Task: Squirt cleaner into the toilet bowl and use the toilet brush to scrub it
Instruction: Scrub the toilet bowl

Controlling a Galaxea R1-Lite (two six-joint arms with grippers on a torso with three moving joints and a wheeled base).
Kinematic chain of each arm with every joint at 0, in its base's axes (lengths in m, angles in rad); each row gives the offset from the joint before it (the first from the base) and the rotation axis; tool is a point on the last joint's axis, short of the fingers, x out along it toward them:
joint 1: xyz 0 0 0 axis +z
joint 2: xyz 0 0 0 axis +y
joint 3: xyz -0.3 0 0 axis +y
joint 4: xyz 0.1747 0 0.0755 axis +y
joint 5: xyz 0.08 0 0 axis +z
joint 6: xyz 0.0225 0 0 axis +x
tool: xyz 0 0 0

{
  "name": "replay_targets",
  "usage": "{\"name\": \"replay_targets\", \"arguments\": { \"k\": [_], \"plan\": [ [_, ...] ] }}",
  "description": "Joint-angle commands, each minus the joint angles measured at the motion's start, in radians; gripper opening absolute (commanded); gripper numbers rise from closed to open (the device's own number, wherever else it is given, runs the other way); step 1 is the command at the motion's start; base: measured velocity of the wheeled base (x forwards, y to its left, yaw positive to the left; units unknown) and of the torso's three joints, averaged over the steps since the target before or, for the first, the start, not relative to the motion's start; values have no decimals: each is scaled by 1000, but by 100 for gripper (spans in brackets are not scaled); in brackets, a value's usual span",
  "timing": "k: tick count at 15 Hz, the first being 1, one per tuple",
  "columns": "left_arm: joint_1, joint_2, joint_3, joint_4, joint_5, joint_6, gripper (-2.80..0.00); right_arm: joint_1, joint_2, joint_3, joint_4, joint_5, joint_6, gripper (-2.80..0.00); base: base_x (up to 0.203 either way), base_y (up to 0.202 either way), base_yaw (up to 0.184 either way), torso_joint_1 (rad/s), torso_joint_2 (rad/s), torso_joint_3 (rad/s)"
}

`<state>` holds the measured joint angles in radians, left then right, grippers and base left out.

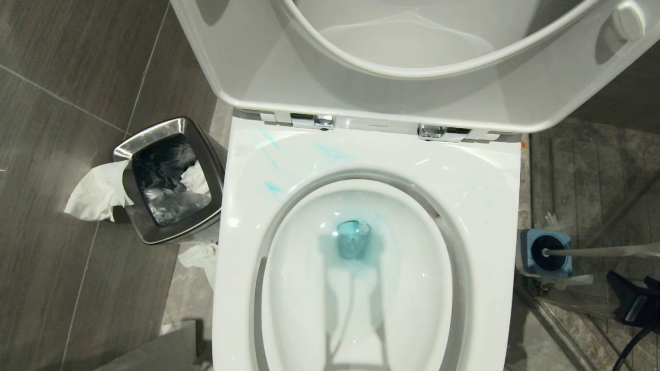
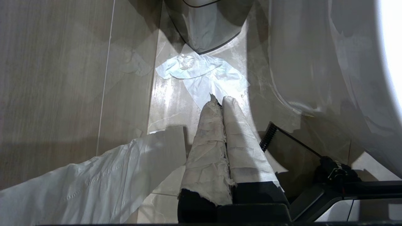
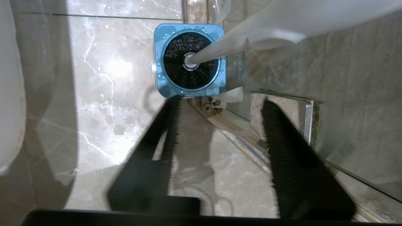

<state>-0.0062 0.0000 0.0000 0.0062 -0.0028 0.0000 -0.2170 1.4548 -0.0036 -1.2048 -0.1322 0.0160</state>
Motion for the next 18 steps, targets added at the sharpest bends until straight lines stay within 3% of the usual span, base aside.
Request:
{"name": "replay_targets", "arguments": {
  "k": [1,3,7,10,18],
  "plan": [
    [0,0,2,0,0,0,-280,-44,34,-9,-26,40,3,0,0,0,0,0,0,0],
    [0,0,2,0,0,0,-280,-91,63,-31,-41,109,-1,0,0,0,0,0,0,0],
    [0,0,2,0,0,0,-280,-97,94,-54,-43,136,-8,0,0,0,0,0,0,0],
    [0,0,2,0,0,0,-280,-108,107,-103,-37,198,-48,0,0,0,0,0,0,0],
    [0,0,2,0,0,0,-280,-116,183,-225,-36,206,-123,0,0,0,0,0,0,0]
  ]
}}
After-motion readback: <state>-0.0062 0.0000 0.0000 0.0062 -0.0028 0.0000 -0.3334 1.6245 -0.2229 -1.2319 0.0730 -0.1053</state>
